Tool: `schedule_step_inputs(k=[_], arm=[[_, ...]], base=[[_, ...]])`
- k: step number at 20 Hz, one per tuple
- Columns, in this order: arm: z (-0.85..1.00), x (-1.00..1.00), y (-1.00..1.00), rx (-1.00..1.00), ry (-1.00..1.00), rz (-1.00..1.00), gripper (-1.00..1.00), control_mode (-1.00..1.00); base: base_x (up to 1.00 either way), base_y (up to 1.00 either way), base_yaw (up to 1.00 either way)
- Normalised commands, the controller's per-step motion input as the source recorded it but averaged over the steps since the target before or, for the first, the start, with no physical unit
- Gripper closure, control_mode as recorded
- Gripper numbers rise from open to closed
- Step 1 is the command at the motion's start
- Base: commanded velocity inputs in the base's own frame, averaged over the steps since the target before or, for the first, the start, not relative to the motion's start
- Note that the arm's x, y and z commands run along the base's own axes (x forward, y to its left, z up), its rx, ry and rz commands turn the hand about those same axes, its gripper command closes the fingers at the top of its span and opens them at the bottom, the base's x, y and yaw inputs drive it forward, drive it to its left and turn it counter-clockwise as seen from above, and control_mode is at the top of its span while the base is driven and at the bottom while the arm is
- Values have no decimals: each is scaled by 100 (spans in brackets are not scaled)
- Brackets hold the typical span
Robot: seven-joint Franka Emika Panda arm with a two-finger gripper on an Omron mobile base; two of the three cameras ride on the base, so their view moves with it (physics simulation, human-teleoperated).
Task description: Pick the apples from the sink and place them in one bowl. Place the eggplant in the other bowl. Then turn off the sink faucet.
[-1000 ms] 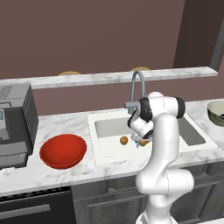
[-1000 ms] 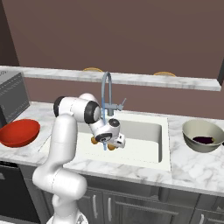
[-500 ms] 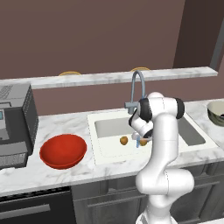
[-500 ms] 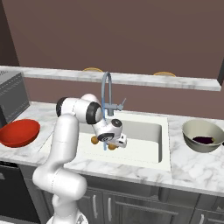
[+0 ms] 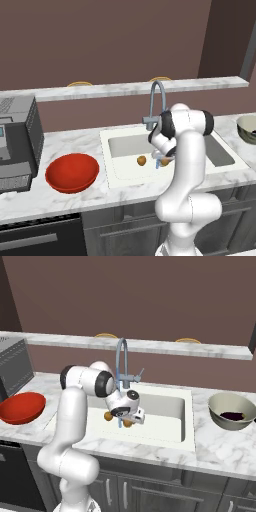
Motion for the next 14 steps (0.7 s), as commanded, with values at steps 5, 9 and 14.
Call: schedule_step_inputs(k=[5, 9, 14], arm=[[54, -33, 0, 0, -1, 0, 100, -100], [66, -32, 0, 0, 0, 0, 100, -100], [68, -32, 4, 0, 0, 0, 100, -100]], base=[[0, 0, 0], [0, 0, 0], [0, 0, 0]])
